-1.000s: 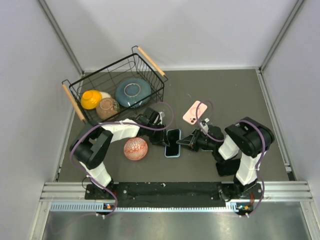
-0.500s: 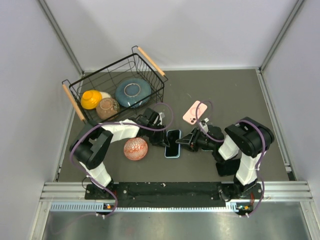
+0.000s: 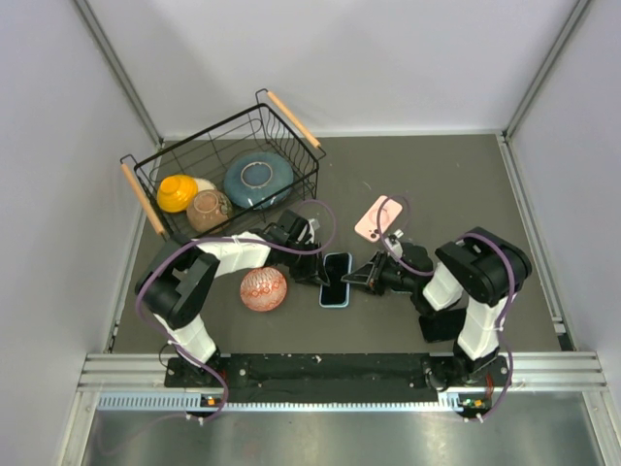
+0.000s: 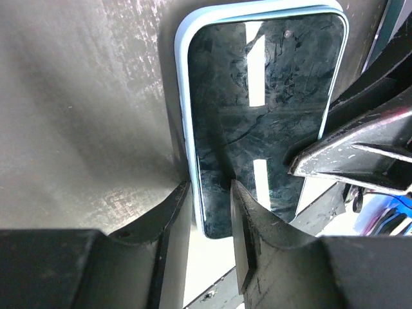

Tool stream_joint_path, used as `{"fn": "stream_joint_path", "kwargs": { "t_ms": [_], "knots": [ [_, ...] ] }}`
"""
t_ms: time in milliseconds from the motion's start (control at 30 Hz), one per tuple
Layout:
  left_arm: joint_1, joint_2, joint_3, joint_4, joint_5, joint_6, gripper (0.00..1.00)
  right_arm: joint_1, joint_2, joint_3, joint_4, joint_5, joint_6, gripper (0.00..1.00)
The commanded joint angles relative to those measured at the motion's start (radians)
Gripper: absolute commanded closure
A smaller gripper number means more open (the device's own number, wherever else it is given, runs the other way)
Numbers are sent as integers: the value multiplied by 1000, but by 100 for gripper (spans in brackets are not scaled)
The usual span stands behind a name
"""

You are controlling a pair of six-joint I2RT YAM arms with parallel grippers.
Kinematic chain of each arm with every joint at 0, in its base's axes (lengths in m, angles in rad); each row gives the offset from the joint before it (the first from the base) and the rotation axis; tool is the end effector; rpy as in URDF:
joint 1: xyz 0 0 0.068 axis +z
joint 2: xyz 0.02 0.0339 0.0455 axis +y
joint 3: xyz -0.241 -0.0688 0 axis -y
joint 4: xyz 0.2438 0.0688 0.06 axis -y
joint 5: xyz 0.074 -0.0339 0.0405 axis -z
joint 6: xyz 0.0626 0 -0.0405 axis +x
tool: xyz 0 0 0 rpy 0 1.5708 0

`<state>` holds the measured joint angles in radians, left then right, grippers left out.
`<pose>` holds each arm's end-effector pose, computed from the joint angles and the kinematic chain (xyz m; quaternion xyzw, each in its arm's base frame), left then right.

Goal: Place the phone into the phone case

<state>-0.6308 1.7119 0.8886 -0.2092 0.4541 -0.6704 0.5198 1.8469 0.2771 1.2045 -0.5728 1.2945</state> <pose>0.2506 -0.2170 0.1023 0.0413 0.9403 -0.3296 0.0747 0.2124 0.1607 0.0564 0.1502 0.7922 0.5717 0.1517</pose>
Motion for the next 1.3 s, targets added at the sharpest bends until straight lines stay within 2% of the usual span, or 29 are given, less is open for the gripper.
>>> {"fn": "stream_joint_path", "kwargs": {
  "t_ms": [0, 67, 200, 300, 333, 433, 567, 733, 867, 967, 1000, 1067, 1100, 1200, 1233, 1267],
  "knots": [
    [-14, -26, 4, 30, 63, -17, 65, 20, -75, 43, -3, -2, -60, 99],
    [-13, -46, 10, 18, 61, -12, 65, 20, -123, 59, -45, -5, -75, 100],
    [-10, -95, 44, -36, 55, 8, 62, 20, -228, 86, -232, 4, -144, 100],
    [2, -159, 75, -99, 47, 29, 54, 2, -316, 82, -266, 1, -156, 100],
    [11, -199, 85, -122, 46, 37, 44, -3, -339, 79, -278, -2, -155, 100],
    [26, -285, 93, -154, 47, 54, 28, -33, -435, 60, -277, -25, -150, 100],
    [39, -377, 89, -153, 61, 65, 26, -44, -550, 66, -290, -62, -146, 100],
    [57, -437, 43, -67, 208, 11, 26, -44, -687, 79, -284, -91, -132, 100],
    [63, -460, -13, 91, 316, -67, 28, -44, -722, 89, -258, -130, -110, 100],
    [63, -492, -56, 214, 362, -124, 30, -44, -713, 70, -174, -148, -68, 100],
    [62, -508, -80, 299, 371, -162, 33, -44, -707, 65, -127, -151, -58, 100],
    [63, -520, -100, 365, 396, -196, 39, -43, -686, 57, -99, -167, -38, 100],
    [63, -525, -121, 396, 403, -231, 42, -44, -678, 54, -76, -171, -34, 99],
    [62, -518, -140, 482, 425, -273, 60, -44, -664, 40, -34, -176, -20, 92],
    [62, -514, -137, 485, 426, -274, 72, -44, -664, 40, -39, -177, -18, 89],
    [62, -511, -139, 487, 428, -278, 77, -43, -667, 40, -46, -182, -26, 87]
  ]
}}
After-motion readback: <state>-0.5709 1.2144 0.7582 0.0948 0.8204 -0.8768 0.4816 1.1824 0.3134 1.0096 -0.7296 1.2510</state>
